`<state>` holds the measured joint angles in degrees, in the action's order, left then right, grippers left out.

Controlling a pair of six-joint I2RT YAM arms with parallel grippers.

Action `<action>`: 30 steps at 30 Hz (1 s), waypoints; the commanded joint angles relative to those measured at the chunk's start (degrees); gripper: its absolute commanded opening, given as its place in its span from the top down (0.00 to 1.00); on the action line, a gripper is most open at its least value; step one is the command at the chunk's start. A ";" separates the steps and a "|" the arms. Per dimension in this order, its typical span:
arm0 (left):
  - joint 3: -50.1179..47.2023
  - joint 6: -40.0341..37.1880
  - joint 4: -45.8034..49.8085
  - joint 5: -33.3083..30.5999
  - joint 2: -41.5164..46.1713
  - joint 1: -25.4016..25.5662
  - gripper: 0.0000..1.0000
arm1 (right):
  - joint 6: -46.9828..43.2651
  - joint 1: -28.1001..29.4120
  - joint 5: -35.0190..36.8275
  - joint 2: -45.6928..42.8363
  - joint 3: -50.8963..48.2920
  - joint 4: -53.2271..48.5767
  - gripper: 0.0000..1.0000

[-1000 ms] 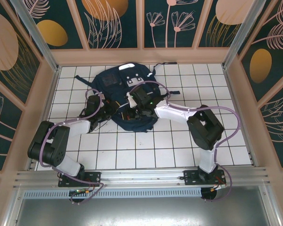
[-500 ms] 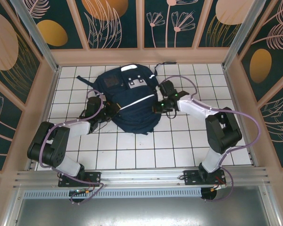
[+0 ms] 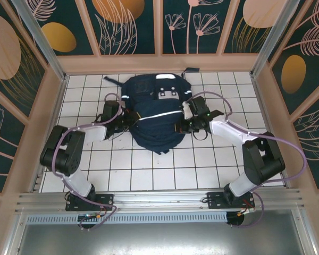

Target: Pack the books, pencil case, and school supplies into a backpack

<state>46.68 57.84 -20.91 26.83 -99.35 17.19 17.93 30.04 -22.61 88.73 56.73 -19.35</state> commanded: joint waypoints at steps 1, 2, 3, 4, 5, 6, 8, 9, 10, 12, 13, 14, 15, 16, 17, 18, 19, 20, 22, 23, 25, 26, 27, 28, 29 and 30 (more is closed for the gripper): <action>5.74 2.55 -7.21 0.40 -3.63 -0.63 0.74 | 6.37 7.52 -12.44 -1.90 -1.46 6.01 1.00; 7.46 2.33 -6.38 0.48 -4.06 -0.58 0.61 | 7.35 9.59 -12.59 -0.69 -0.98 8.22 1.00; 8.61 1.55 -5.08 0.54 -4.12 -0.58 0.52 | 7.94 10.89 -12.19 0.33 -0.35 9.67 1.00; 10.55 0.04 -3.07 0.50 -3.82 -0.63 0.46 | 8.63 11.89 -11.85 1.81 0.23 11.62 1.00; 11.92 -1.30 -1.09 0.46 -3.13 -0.82 0.41 | 9.35 12.46 -12.18 3.53 1.02 13.69 1.00; 12.45 -2.17 0.32 0.44 -2.22 -1.07 0.38 | 10.14 12.77 -12.51 5.13 1.83 15.51 1.00; 12.00 -3.75 2.95 -0.42 0.77 -2.15 0.32 | 11.69 13.06 -12.63 8.89 4.36 18.33 1.00; 11.74 -4.83 4.73 -0.89 3.27 -2.76 0.29 | 12.17 13.02 -12.63 10.34 5.55 19.23 1.00; 11.55 -6.41 7.11 -1.73 5.05 -3.37 0.28 | 12.67 13.11 -12.63 11.86 6.88 20.22 1.00; 11.29 -9.29 12.36 -3.58 8.22 -4.04 0.26 | 12.84 13.35 -13.27 14.43 9.40 22.03 1.00; 10.90 -10.45 15.19 -4.56 9.84 -4.03 0.24 | 12.51 13.50 -13.34 15.59 10.84 22.40 1.00; 10.15 -10.93 16.78 -4.81 11.39 -4.02 0.22 | 12.18 13.71 -13.04 16.62 12.16 22.69 1.00; 9.42 -10.90 17.54 -4.85 12.64 -4.07 0.22 | 11.89 13.89 -12.90 17.33 13.24 22.91 1.00; 7.36 -10.68 18.27 -4.75 13.90 -4.05 0.21 | 11.78 14.11 -12.88 17.97 14.17 23.36 1.00; 5.91 -9.90 18.31 -4.05 14.92 -4.03 0.21 | 11.77 14.21 -13.06 18.45 14.98 23.89 1.00; 4.81 -8.95 17.98 -3.17 15.56 -4.04 0.21 | 11.77 14.32 -13.28 18.74 15.38 24.37 1.00; 3.76 -7.89 17.71 -2.36 16.00 -4.08 0.21 | 11.99 14.49 -13.46 18.77 15.59 25.07 1.00; 2.83 -6.74 17.07 -1.49 16.13 -4.07 0.21 | 12.11 14.59 -13.74 18.82 15.57 25.64 1.00; 0.98 -4.46 15.46 -0.42 16.02 -4.00 0.21 | 12.30 14.69 -14.39 18.28 15.16 26.54 1.00; 0.48 -3.92 15.12 -0.50 15.83 -4.02 0.21 | 12.22 14.69 -14.82 17.85 14.76 27.11 1.00; -0.08 -3.42 14.80 -1.38 14.88 -4.05 0.22 | 12.43 14.69 -16.98 16.57 13.31 29.71 1.00; -0.41 -3.00 14.19 -1.34 14.51 -4.01 0.23 | 12.69 14.68 -17.66 15.95 12.64 31.03 1.00; -0.68 -2.29 13.14 -1.03 13.98 -3.96 0.24 | 12.99 14.69 -18.30 15.25 11.92 32.34 1.00; -0.94 -1.59 12.11 -0.79 13.44 -3.94 0.25 | 13.25 14.71 -18.55 14.78 11.42 33.23 1.00; -0.97 -1.25 11.57 -0.66 13.01 -3.98 0.26 | 13.42 14.69 -18.77 14.49 11.14 33.70 1.00; -0.91 -1.29 11.25 -0.85 12.27 -3.94 0.27 | 13.51 14.69 -19.05 14.24 10.87 34.14 1.00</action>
<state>46.04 54.70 -6.66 25.17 -85.62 13.17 32.23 43.66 -35.68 107.07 68.05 5.78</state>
